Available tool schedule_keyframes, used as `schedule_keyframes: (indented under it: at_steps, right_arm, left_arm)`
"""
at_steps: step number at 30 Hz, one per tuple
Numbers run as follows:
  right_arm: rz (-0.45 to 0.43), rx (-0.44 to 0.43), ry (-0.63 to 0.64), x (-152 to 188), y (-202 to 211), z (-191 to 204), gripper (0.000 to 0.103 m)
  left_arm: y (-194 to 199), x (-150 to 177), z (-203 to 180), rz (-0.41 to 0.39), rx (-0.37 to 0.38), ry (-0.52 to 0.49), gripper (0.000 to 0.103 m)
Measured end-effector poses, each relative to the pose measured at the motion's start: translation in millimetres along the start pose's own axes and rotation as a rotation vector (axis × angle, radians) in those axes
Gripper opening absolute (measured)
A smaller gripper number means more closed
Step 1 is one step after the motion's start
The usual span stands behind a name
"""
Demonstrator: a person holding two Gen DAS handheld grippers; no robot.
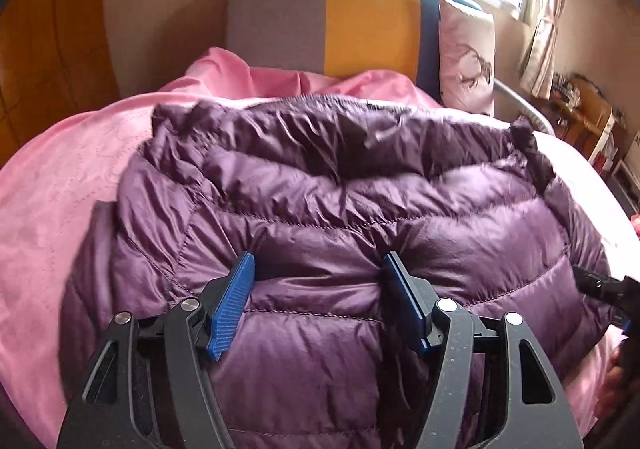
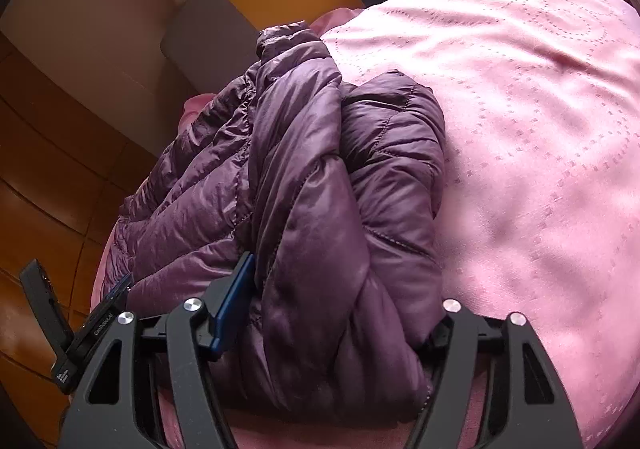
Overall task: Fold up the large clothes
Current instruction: 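Grasp the folded jacket bundle with the right tool and lift it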
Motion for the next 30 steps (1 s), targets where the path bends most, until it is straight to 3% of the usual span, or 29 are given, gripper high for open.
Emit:
schedule_keyframes:
  at_steps: [7,10,20,27,30]
  right_arm:
    - [-0.005,0.004,0.009,2,13,18,0.038]
    - [-0.009,0.002,0.030,2,22,33,0.033]
    - [-0.058,-0.021,0.173,-1,55,108,0.028]
    - [-0.062,0.016,0.298,-6,48,169,0.027]
    - [-0.061,0.039,0.337,-7,40,191,0.027]
  left_arm:
    - [-11,3,-3,0.013,-0.013,-0.026,0.066]
    - [-12,6,1,0.022,0.017,-0.001,0.066]
    - [-2,10,8,0.011,0.084,0.004,0.066]
    - [22,12,19,-0.014,0.176,0.035,0.066]
    - [38,14,26,-0.041,0.179,0.038,0.066]
Point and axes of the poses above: each gripper's, at about its wrist camera, not at the fingertips, and y roughly against the way its jaws point, z to its left, x to its underside, the point moved 5 cm from there along -y, roughly the way its jaws point, and after that the axes turned 10 degrees about z, right-handed, at the moved point
